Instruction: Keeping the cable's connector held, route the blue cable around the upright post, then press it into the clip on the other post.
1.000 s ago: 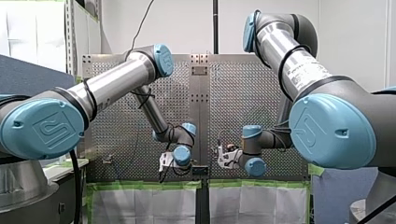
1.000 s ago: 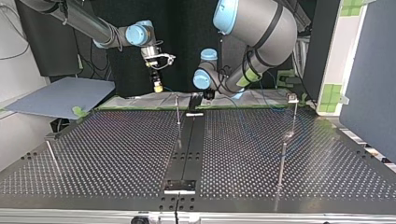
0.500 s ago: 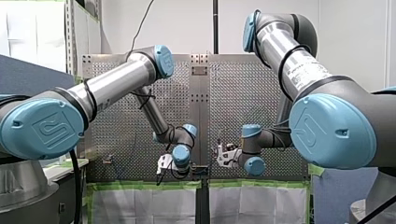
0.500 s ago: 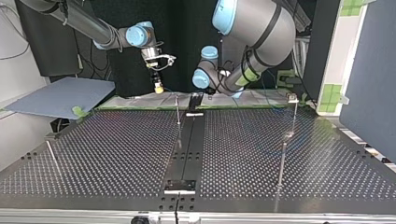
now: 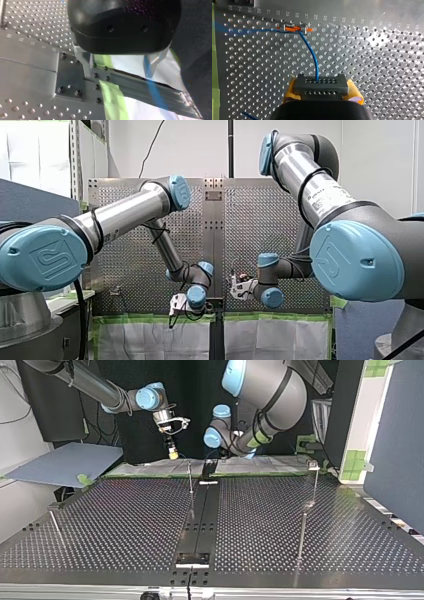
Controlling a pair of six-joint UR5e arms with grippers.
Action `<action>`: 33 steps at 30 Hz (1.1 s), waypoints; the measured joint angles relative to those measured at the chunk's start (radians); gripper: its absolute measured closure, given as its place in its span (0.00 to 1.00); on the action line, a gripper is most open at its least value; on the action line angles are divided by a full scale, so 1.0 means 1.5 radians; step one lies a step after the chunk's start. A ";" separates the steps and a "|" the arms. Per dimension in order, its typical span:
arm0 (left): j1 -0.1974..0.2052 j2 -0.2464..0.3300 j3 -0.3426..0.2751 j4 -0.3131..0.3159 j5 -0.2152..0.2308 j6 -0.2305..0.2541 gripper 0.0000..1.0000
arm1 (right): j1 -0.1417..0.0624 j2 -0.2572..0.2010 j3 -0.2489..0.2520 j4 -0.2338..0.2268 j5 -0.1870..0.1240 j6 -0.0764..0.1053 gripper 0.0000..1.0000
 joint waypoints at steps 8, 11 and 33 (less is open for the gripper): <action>-0.008 0.000 0.000 0.044 0.031 -0.043 0.00 | 0.003 0.000 0.000 0.001 -0.001 0.000 1.00; -0.010 0.000 0.000 0.059 0.046 -0.059 0.00 | 0.005 0.000 -0.001 0.001 -0.006 0.000 1.00; 0.019 0.001 0.000 0.029 0.166 -0.178 0.00 | 0.010 0.000 -0.002 0.001 -0.007 0.025 1.00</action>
